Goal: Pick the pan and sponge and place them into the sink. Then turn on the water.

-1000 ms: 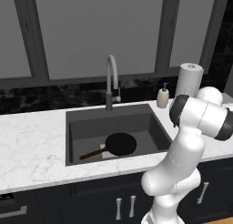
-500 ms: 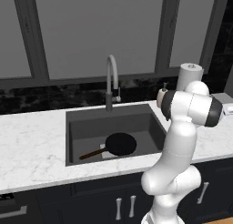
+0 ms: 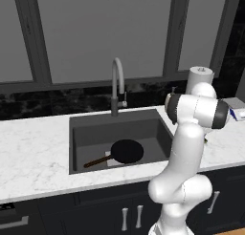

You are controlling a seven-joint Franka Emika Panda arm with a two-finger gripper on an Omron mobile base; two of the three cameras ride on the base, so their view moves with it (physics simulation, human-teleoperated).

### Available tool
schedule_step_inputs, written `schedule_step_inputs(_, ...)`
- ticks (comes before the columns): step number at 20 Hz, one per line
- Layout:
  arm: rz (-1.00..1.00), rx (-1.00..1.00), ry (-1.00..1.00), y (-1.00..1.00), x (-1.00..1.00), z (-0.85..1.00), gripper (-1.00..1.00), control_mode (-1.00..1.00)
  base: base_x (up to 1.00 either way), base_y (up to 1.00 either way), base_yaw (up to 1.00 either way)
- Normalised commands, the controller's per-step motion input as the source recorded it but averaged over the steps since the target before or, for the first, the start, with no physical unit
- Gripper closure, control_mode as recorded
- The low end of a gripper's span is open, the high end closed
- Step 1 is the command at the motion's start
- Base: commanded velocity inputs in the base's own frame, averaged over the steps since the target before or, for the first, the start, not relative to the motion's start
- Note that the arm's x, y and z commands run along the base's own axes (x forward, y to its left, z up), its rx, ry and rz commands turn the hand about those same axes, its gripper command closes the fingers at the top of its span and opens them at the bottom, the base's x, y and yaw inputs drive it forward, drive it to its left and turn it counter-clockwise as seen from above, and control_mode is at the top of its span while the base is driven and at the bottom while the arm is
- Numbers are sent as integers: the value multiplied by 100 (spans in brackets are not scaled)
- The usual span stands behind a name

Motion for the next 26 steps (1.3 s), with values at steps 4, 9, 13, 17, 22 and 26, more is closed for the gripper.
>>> schedule_step_inputs(4,0,0,2,13,-6,-35,100,-100,0,0,0)
schedule_step_inputs(9,0,0,0,10,-30,-10,100,-100,0,0,0)
schedule_step_inputs(13,0,0,-18,32,-31,15,100,-100,0,0,0)
schedule_step_inputs(17,4,0,-35,42,-29,77,100,-100,0,0,0)
schedule_step_inputs(22,14,4,-45,41,-36,82,100,-100,0,0,0)
schedule_step_inputs(26,16,6,-20,74,-13,52,100,-100,0,0,0)
